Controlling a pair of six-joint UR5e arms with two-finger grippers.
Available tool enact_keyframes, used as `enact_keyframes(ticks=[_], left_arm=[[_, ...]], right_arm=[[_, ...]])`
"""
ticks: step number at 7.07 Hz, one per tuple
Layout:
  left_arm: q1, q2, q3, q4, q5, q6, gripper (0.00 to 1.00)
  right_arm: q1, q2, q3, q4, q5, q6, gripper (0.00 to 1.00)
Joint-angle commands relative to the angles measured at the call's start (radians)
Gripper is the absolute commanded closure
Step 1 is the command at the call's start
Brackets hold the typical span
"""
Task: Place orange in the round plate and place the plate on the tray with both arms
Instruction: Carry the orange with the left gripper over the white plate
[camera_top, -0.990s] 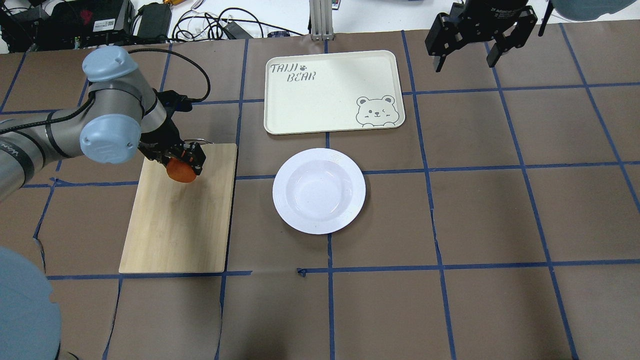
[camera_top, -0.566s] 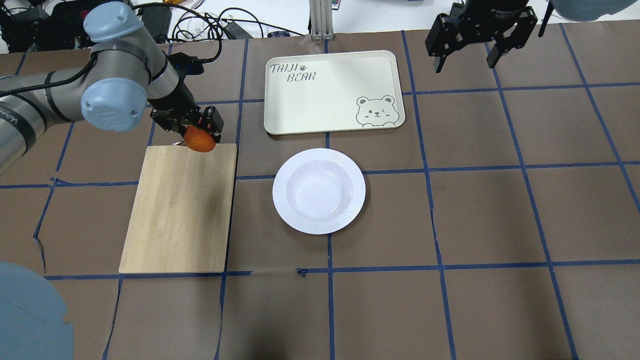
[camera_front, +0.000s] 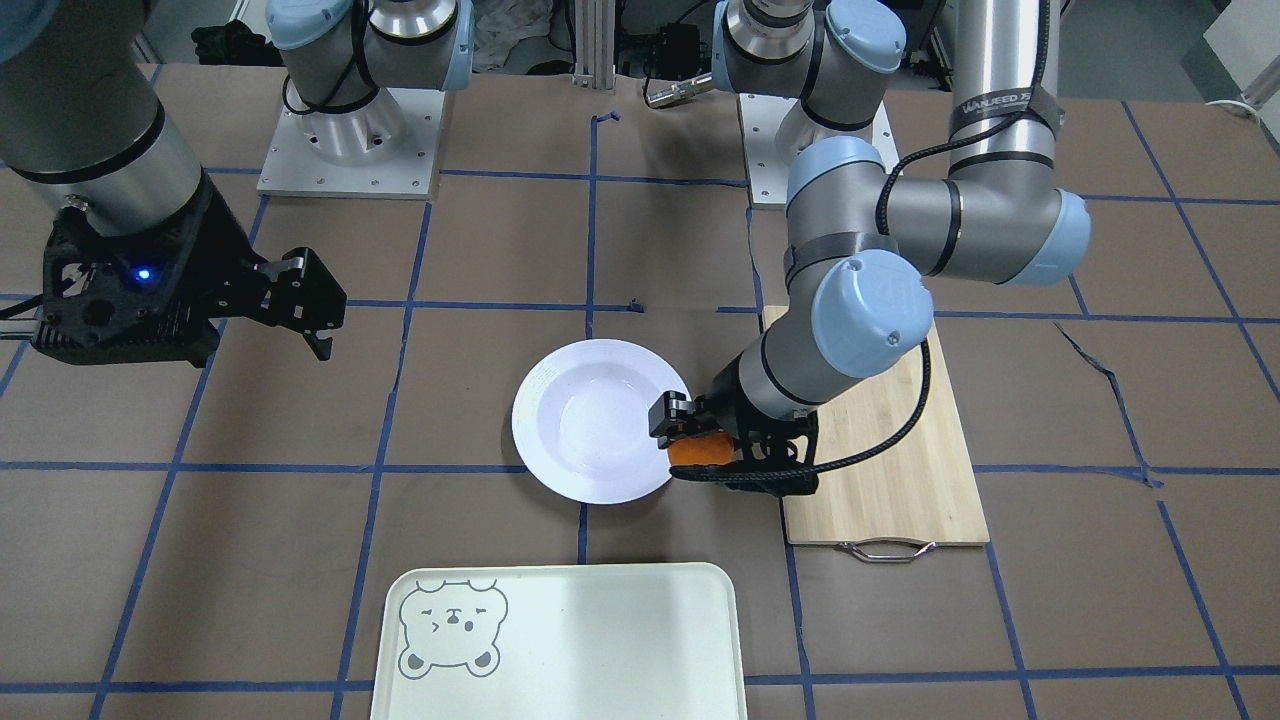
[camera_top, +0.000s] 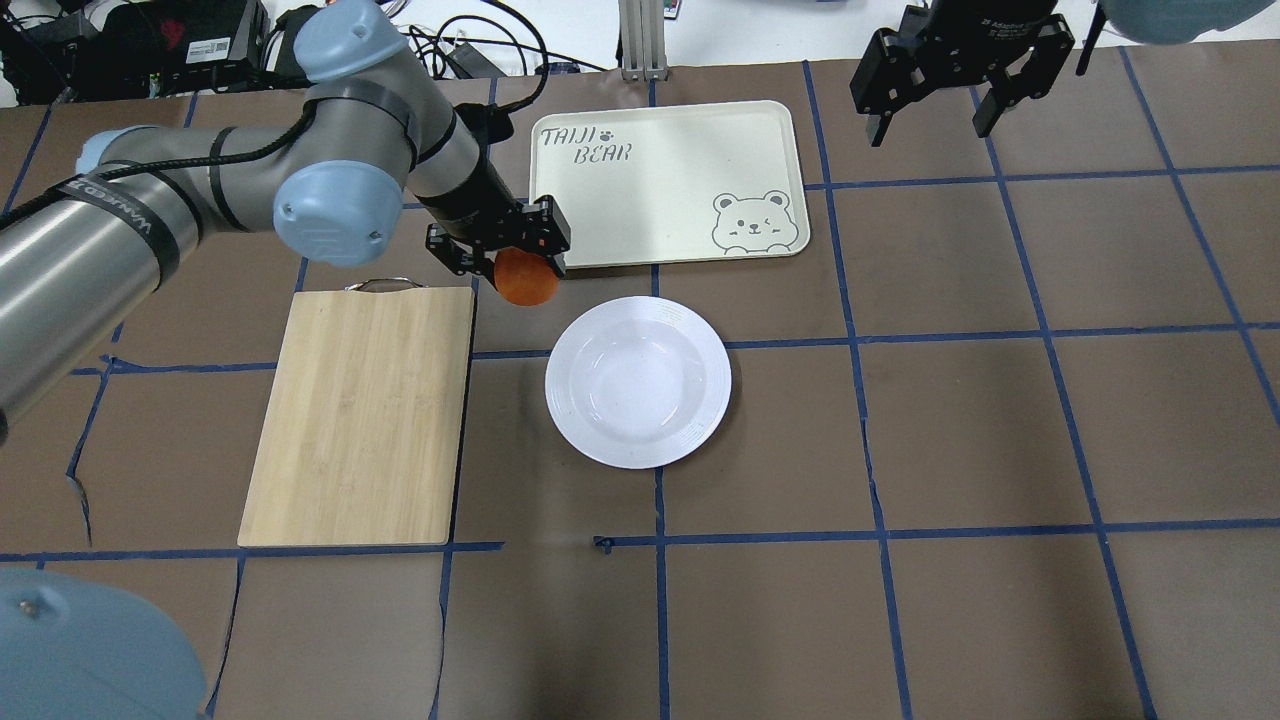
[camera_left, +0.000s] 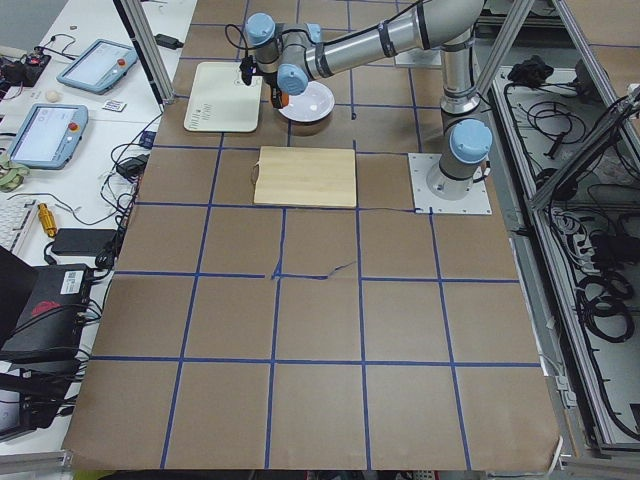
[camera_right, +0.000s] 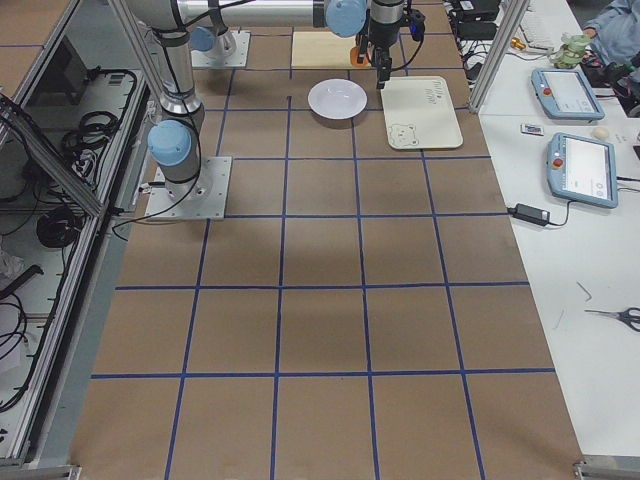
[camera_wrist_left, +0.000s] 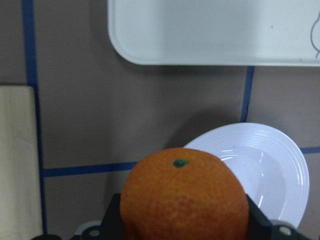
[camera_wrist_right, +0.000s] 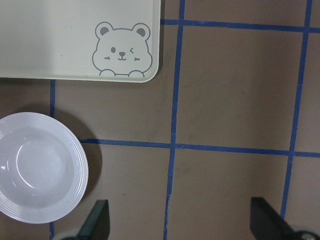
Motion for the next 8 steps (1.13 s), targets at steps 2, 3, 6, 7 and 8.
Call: enact_keyframes(ticks=[2,3,6,7,8], left_arm=[[-0.043,-0.030,-0.136,0.223,-0.103,-0.103,1.00],[-0.078,-0.030,-0.150,0.253,-0.102,-0.152,1.00],[-0.120,-0.038,-0.149,0.257,-0.096,-0.236,0.01],[-0.120,-0.024,-0.146,0.258,-0.096,-0.260,0.00],[-0.118,-0.015,-0.138,0.254,-0.093,-0.261,0.00]], right_arm=[[0.001,0.000,0.000,-0.002,0.000,-0.001,0.00],[0.001,0.000,0.000,-0.003,0.000,-0.002,0.00],[0.001,0.000,0.000,-0.008,0.000,-0.004,0.00],[0.001,0.000,0.000,-0.009,0.000,-0.004,0.00],[0.001,0.000,0.000,-0.009,-0.002,0.002,0.00]])
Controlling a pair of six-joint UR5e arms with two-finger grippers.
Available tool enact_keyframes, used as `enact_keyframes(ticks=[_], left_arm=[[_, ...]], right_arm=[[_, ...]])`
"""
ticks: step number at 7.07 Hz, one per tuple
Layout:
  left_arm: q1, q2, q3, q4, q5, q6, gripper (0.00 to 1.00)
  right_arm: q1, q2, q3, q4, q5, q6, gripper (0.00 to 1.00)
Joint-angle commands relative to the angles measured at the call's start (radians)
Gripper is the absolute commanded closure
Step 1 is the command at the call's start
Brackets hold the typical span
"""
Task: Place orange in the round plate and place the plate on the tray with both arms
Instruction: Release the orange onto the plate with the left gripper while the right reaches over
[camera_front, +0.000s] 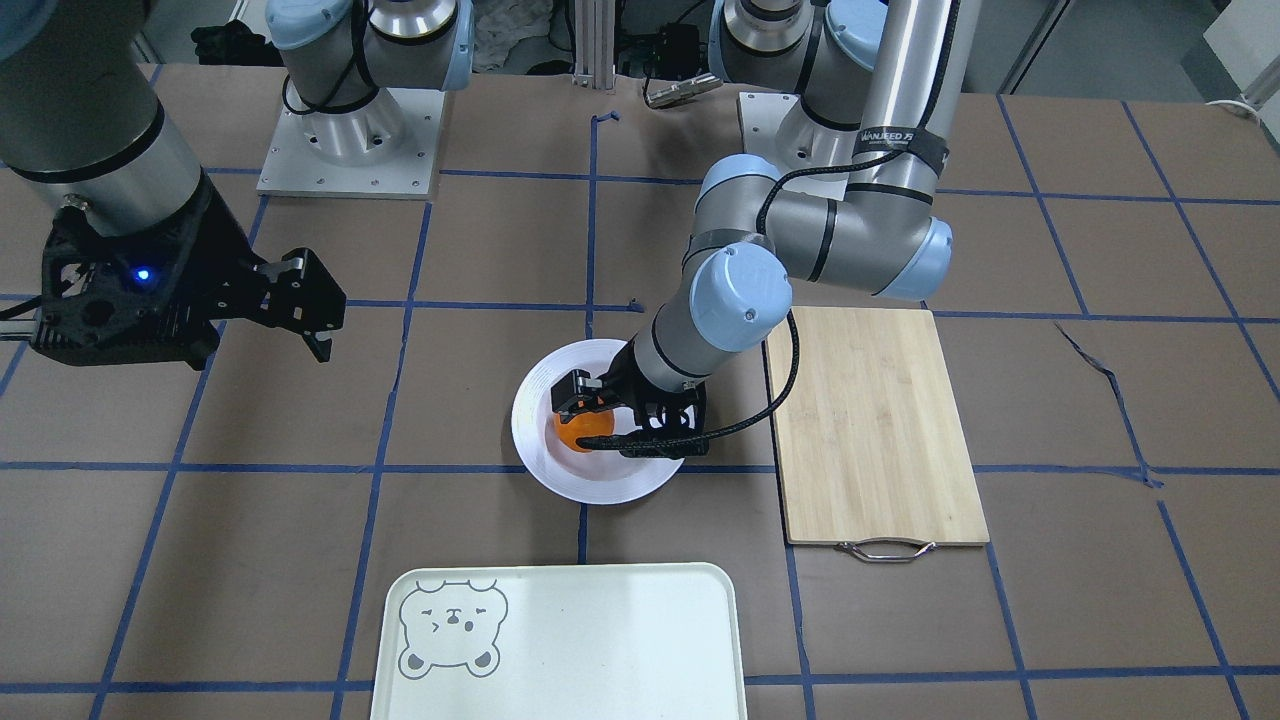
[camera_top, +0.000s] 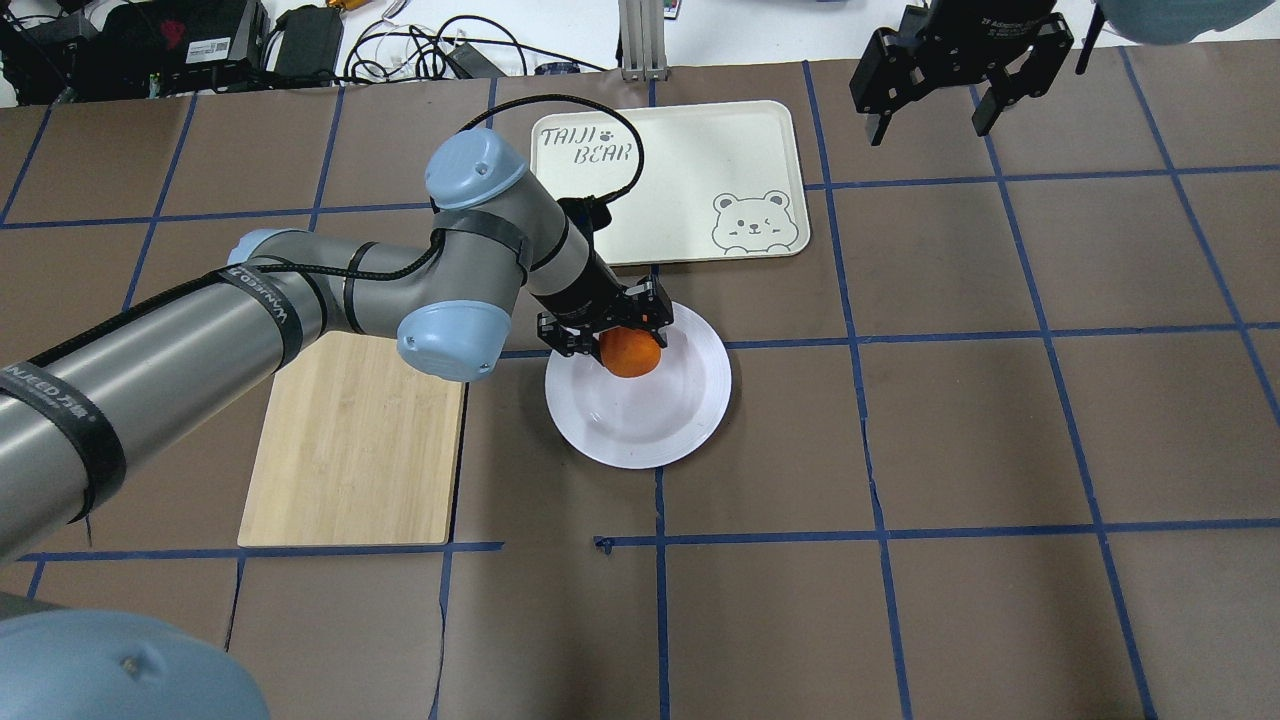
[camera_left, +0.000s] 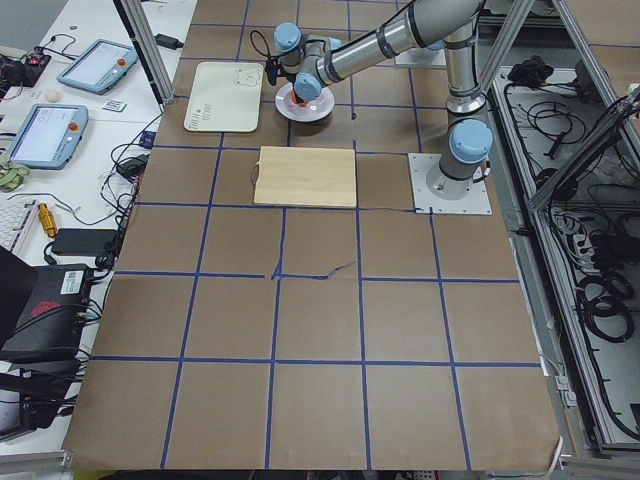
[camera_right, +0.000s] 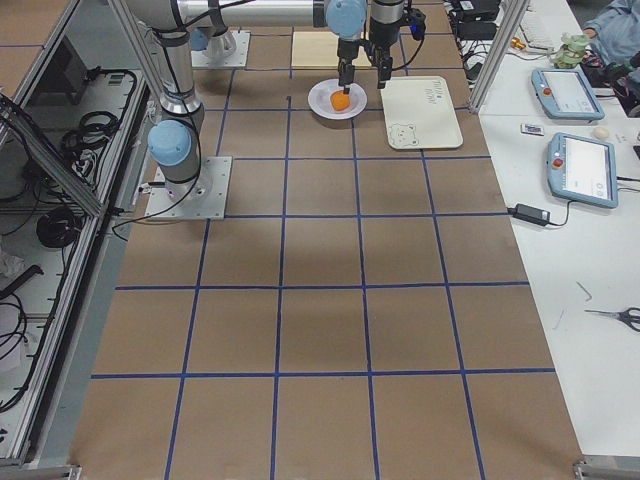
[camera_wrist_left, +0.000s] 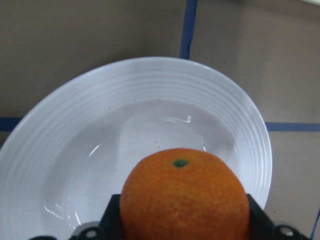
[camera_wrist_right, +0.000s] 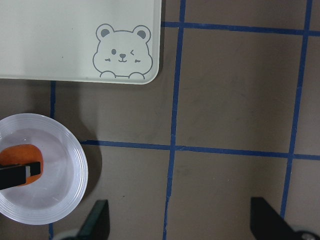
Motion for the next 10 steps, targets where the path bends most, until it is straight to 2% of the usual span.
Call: enact_keyframes(ticks=[1,2,3,4,6,8,9,10], left_arm=[[0.017,0.029,0.036,-0.027,0.042,0.001,0.00],[0.061,0.043,0.083,-0.123,0.114,0.034,0.00],[0.122,0.060,0.164,-0.258,0.171,0.165,0.00],[0.153,0.077,0.240,-0.381,0.323,0.183,0.00],[0.217,0.115,0.324,-0.507,0.349,0.238,0.00],[0.294,0.189,0.399,-0.644,0.458,0.277,0.00],[0.293,0.222,0.414,-0.705,0.490,0.275,0.00],[0.291,0.261,0.417,-0.709,0.480,0.275,0.00]], right_arm=[[0.000,0.008,0.000,-0.005,0.006,0.011,0.00],[0.002,0.014,0.000,-0.007,0.037,0.017,0.00],[0.005,0.024,0.000,-0.007,0.083,0.022,0.00],[0.011,0.043,0.002,-0.001,0.097,0.032,0.00],[0.015,0.064,0.116,-0.019,0.248,0.084,0.00],[0.020,0.061,0.304,-0.233,0.278,0.140,0.00],[0.035,0.064,0.436,-0.365,0.340,0.153,0.00],[0.057,0.064,0.572,-0.548,0.380,0.232,0.00]])
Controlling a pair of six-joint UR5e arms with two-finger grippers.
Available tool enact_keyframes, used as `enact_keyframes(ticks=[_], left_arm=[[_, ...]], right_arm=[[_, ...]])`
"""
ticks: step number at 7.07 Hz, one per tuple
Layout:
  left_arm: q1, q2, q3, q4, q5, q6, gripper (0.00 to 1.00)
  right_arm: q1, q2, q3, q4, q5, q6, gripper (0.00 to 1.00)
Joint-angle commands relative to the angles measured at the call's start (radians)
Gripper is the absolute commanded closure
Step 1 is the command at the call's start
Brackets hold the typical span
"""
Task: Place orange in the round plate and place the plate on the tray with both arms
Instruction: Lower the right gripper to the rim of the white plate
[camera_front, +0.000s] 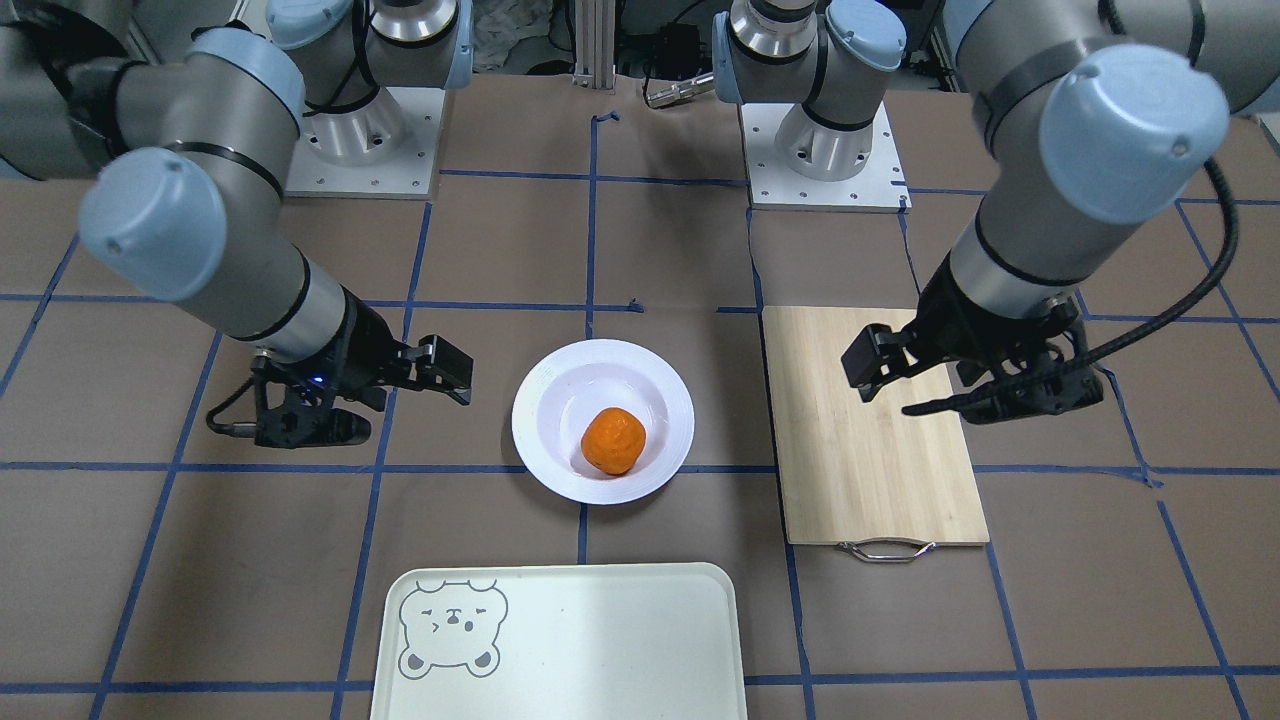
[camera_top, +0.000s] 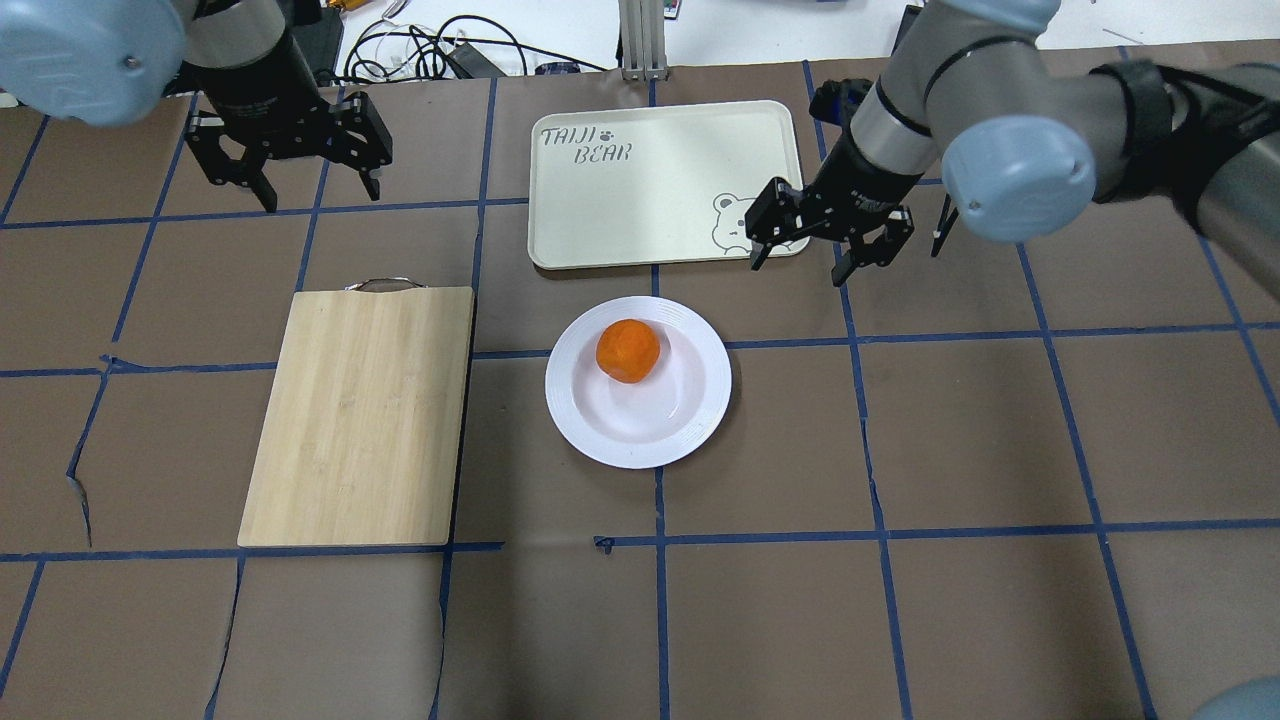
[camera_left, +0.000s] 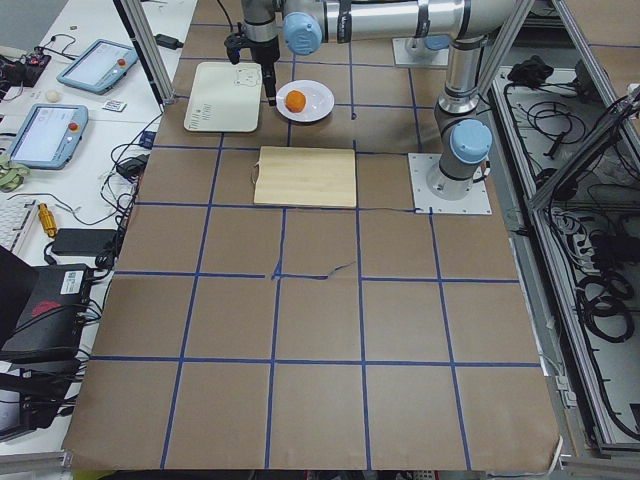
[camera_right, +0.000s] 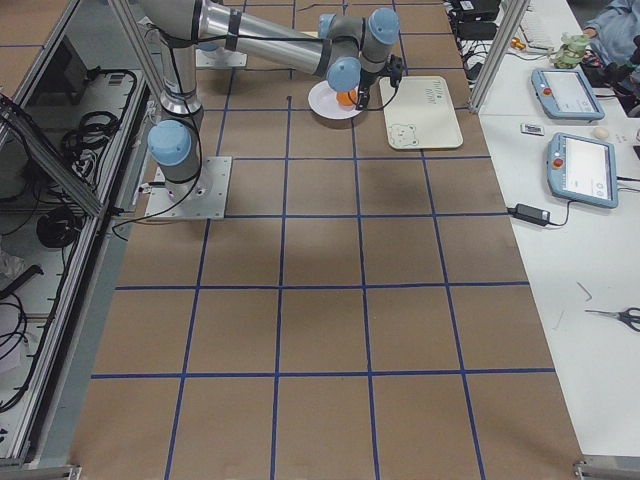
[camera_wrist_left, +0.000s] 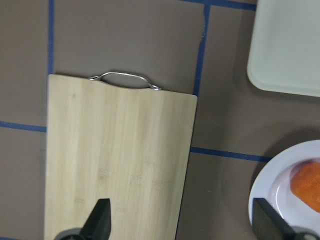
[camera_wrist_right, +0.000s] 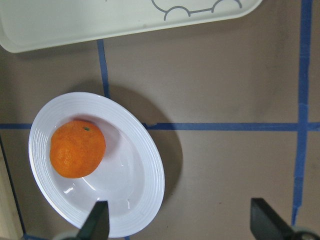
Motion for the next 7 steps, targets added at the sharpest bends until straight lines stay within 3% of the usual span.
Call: enact_keyframes(ticks=[1,3,4,7], left_arm=[[0.005,0.068,0.013,-0.027,-0.006,-0.010,0.00],[0.000,0.075,-0.010,-0.025,-0.027,-0.012,0.00],[0.002,0.083,-0.022,-0.025,-0.105,0.003,0.00],[0.003,0.095,-0.083,-0.024,-0.110,0.032,0.00]], right_arm=[[0.055,0.019,0.243,-0.360,0.060,0.154,0.00],[0.071,0.089,0.305,-0.487,0.098,0.160,0.00],[0.074,0.103,0.305,-0.492,0.176,0.192,0.00],[0.085,0.114,0.311,-0.501,0.183,0.201,0.05]])
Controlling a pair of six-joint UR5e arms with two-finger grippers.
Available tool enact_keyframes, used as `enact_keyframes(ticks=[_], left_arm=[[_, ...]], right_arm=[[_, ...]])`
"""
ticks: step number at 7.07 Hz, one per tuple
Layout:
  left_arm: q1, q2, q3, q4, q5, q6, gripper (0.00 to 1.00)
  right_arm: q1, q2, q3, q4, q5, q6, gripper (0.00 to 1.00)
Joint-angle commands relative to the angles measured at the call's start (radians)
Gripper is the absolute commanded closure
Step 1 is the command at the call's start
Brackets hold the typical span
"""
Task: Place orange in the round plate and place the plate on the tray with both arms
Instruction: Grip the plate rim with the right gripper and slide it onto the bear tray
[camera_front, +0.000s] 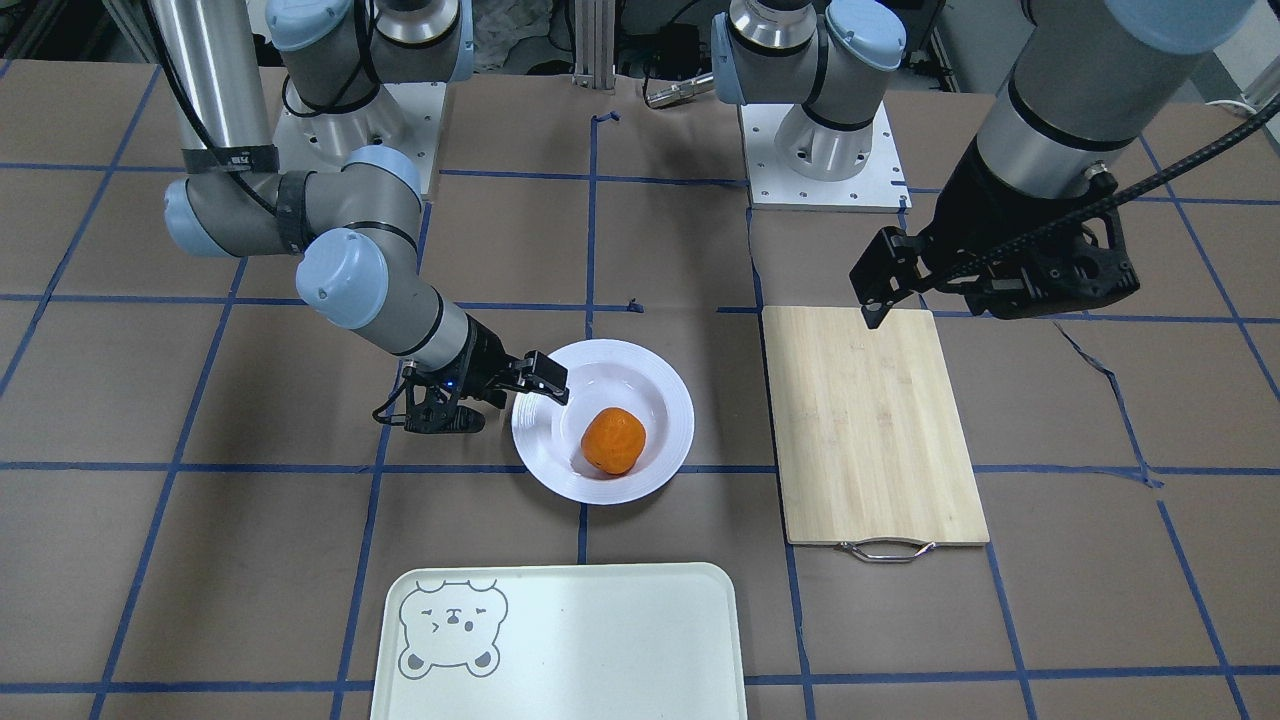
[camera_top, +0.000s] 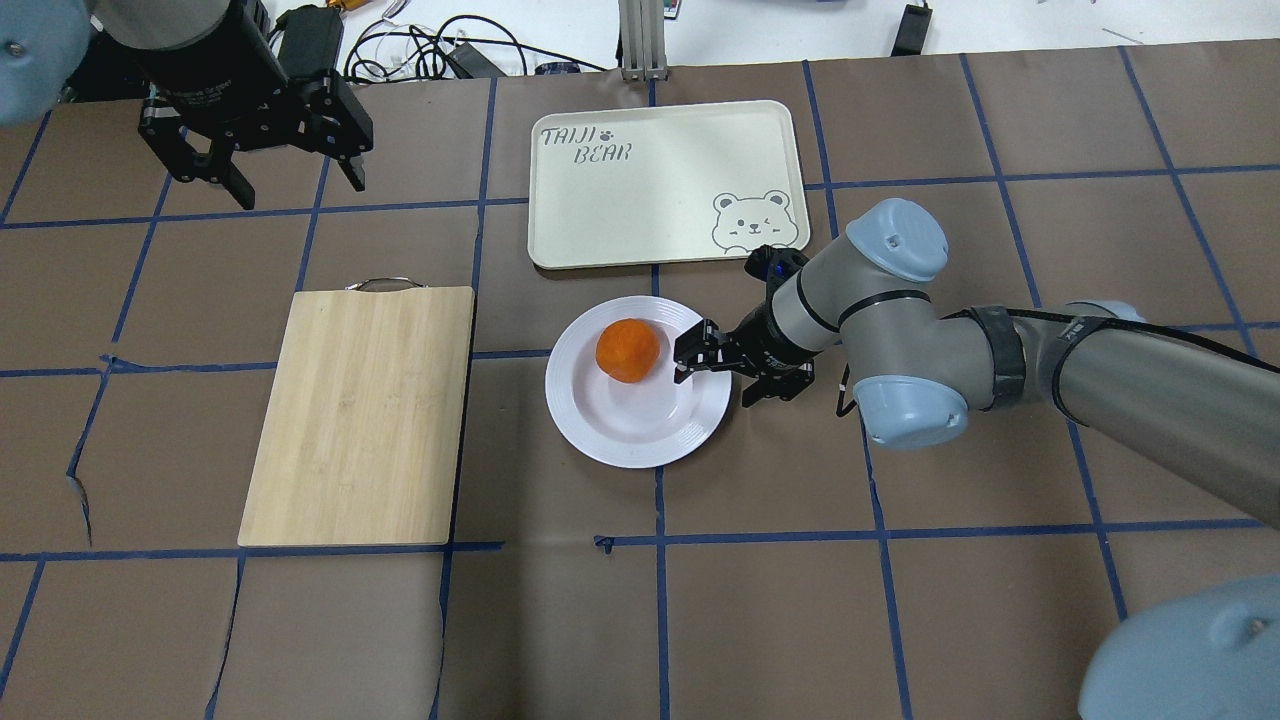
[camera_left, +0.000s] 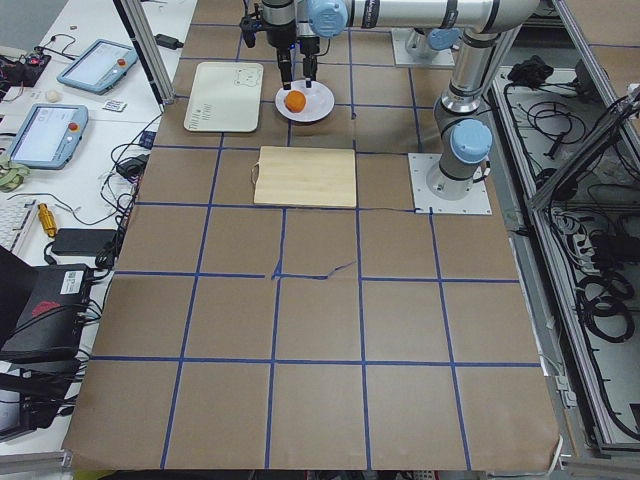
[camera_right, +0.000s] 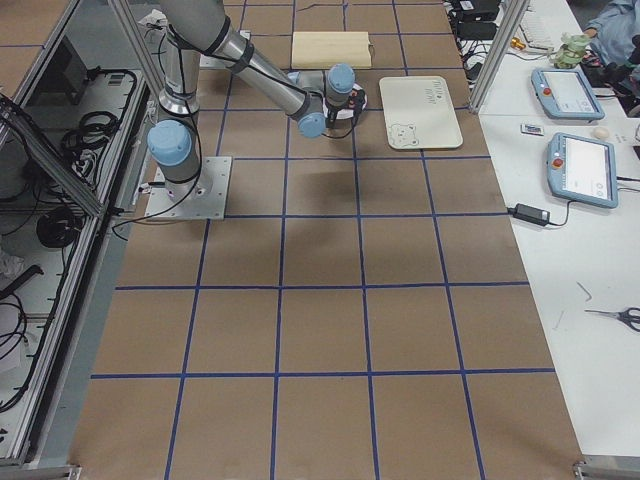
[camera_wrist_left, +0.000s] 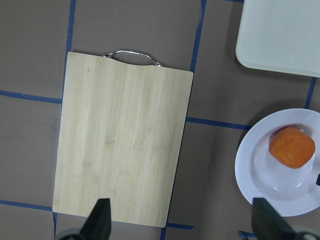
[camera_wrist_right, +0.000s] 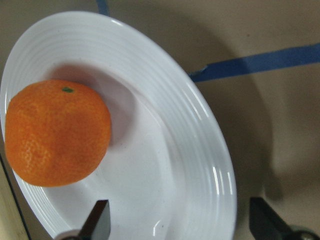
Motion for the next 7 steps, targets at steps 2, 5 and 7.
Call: enact_keyframes(ticks=[2,5,7], left_arm=[[0.014,0.015,-0.016,-0.001,0.002,0.041,0.00],[0.018,0.015,-0.014,0.000,0.001,0.041,0.00],[0.019,0.017,-0.014,-0.001,0.001,0.042,0.00]], right_arm=[[0.015,0.025,0.008,-0.017,0.005,0.009,0.19],[0.020,0.036,0.011,-0.013,0.002,0.008,0.63],[0.020,0.034,0.005,-0.013,0.001,0.020,0.98]])
